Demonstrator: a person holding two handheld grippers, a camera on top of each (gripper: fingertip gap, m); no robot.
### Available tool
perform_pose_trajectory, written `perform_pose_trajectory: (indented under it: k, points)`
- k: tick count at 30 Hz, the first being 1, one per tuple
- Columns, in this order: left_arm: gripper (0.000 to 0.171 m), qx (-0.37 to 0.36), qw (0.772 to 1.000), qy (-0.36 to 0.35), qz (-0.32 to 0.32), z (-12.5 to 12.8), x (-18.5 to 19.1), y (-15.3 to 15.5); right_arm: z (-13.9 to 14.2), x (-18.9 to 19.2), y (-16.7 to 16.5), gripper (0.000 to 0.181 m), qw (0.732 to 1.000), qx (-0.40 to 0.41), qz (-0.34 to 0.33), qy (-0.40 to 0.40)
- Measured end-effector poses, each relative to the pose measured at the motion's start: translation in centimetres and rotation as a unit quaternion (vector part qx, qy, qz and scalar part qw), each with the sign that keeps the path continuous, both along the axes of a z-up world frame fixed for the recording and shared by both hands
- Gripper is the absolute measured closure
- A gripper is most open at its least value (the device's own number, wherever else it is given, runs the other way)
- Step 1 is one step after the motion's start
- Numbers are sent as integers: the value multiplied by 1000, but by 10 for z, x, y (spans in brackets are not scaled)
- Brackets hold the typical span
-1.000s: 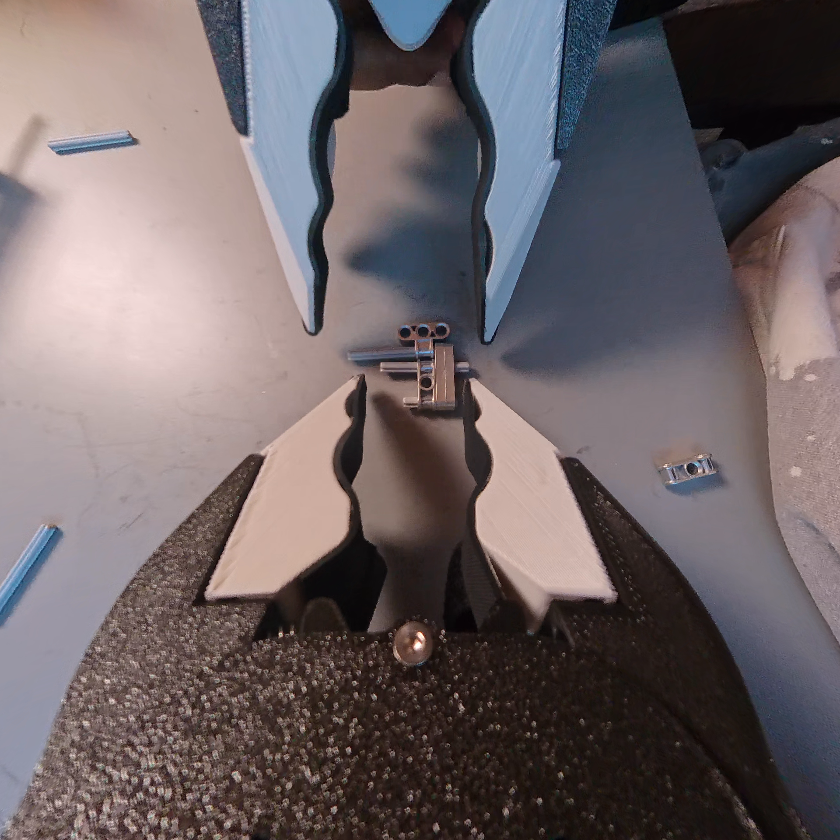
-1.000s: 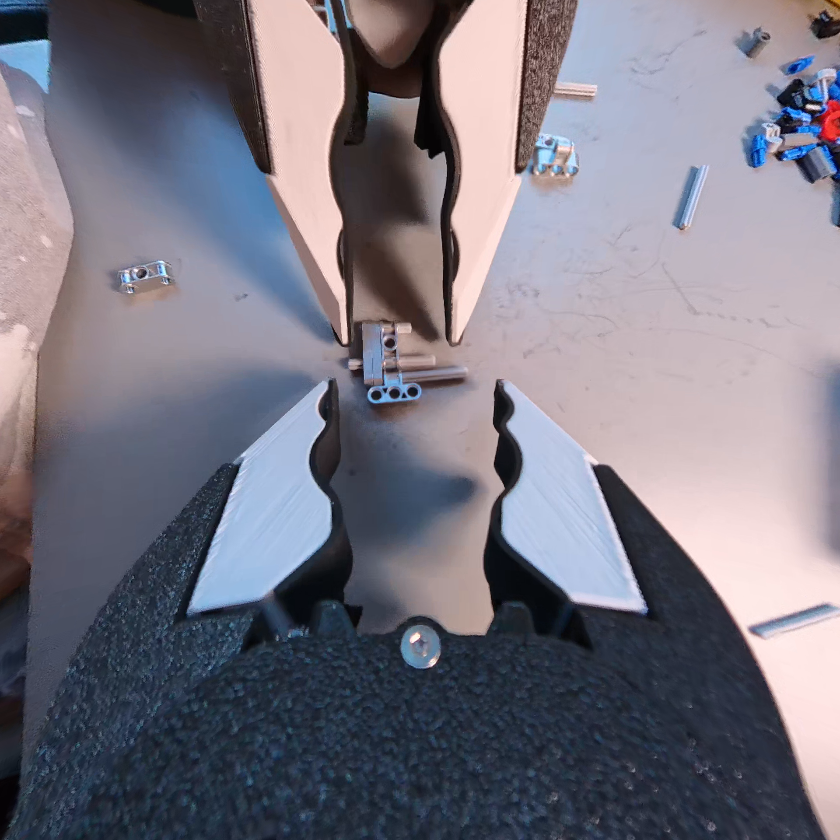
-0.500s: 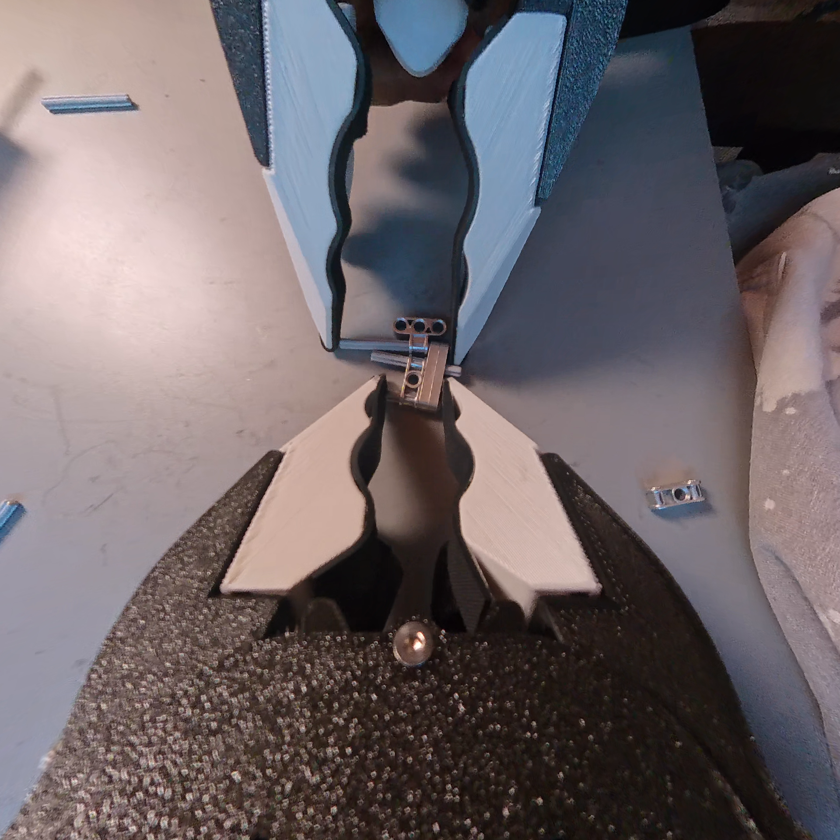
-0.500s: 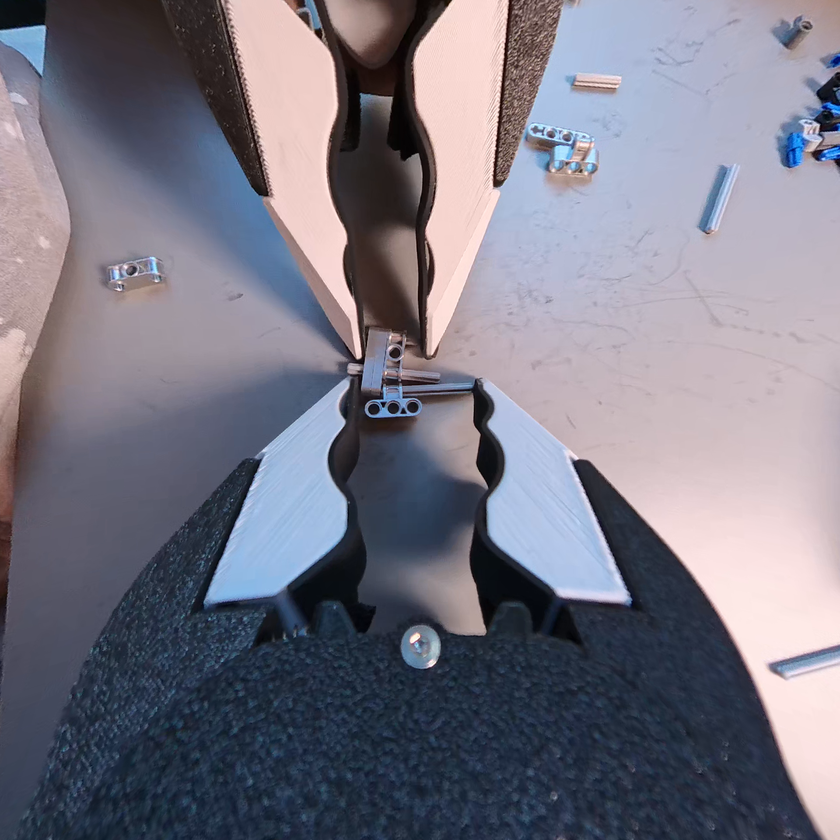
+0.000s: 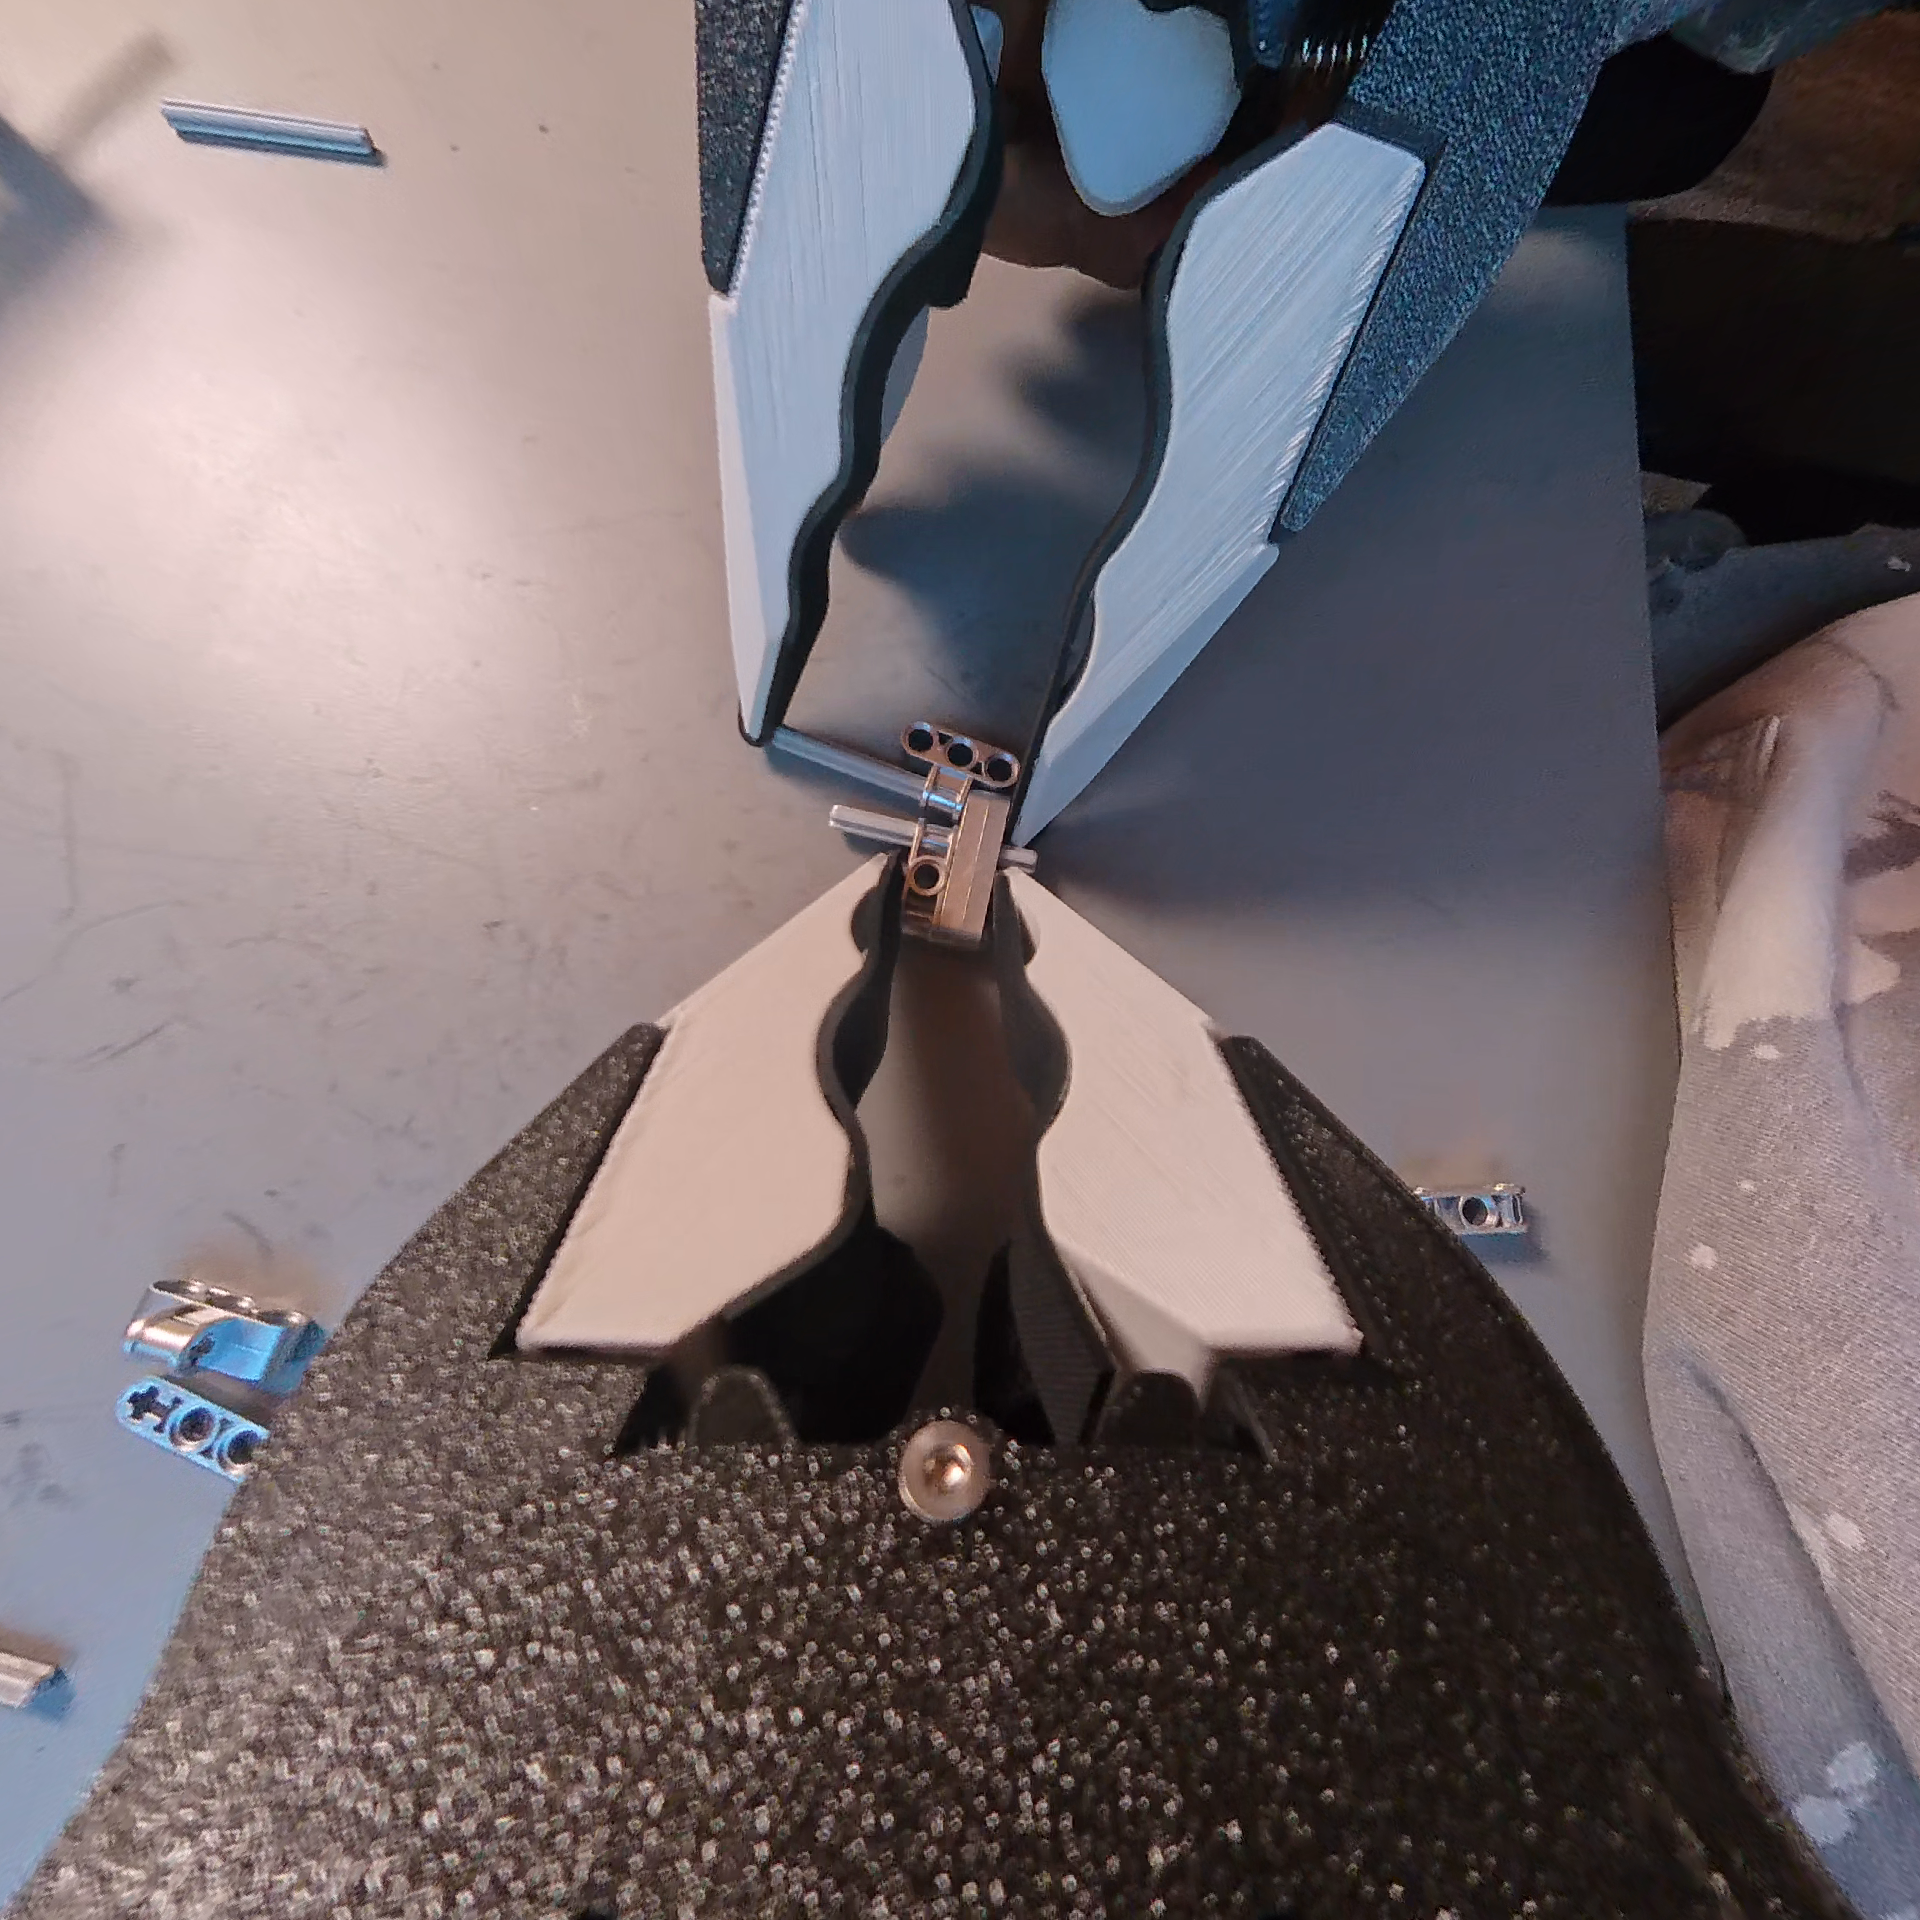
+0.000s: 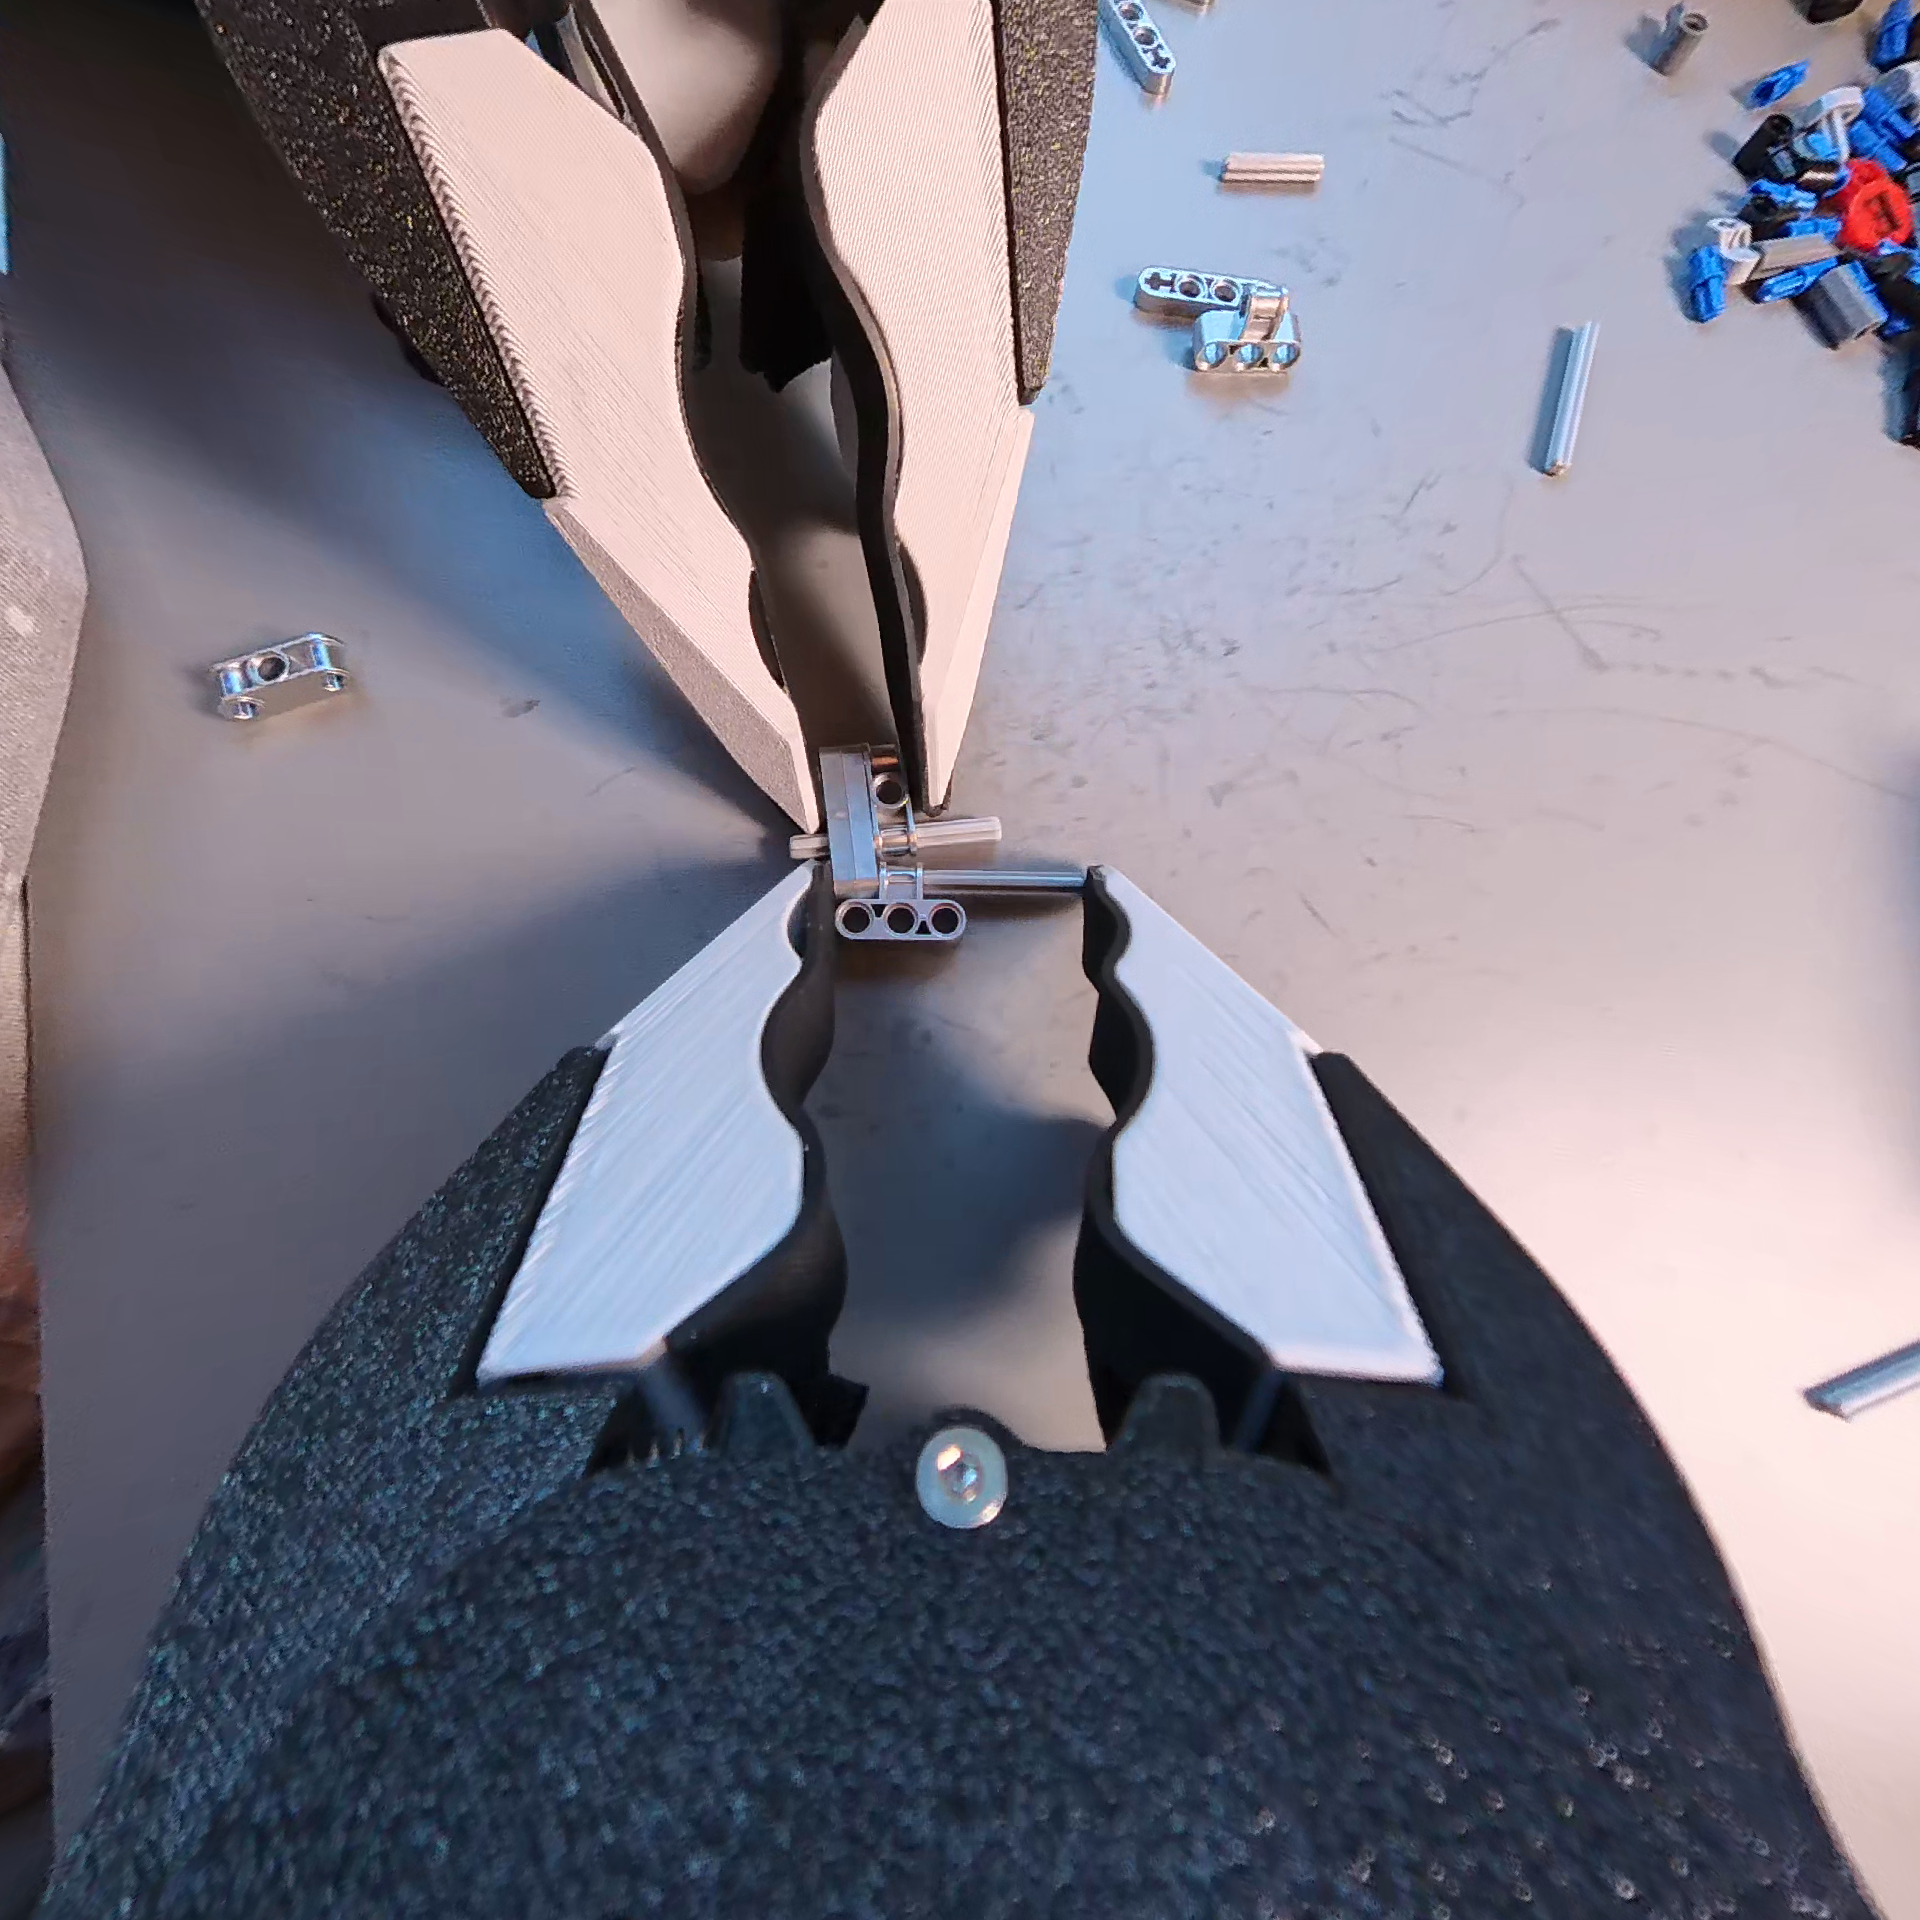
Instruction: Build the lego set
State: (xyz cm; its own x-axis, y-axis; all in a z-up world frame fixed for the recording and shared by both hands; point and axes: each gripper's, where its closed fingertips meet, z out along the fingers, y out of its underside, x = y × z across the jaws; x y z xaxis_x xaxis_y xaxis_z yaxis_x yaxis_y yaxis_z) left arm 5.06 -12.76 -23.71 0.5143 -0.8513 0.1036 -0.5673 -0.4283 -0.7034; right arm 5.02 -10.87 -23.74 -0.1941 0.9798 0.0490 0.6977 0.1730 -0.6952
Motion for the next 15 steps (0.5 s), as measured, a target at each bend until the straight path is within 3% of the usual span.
perform_pose_trajectory:
  k: [1, 15]
  points:
    - [156, 2, 1000, 0, 0, 0, 0, 0, 0, 0, 0, 136, 1000, 0, 0, 0]
    - [157, 6, 1000, -10, -18, 0, 1, 0, -1, -1, 0, 138, 1000, -17, -2, -1]
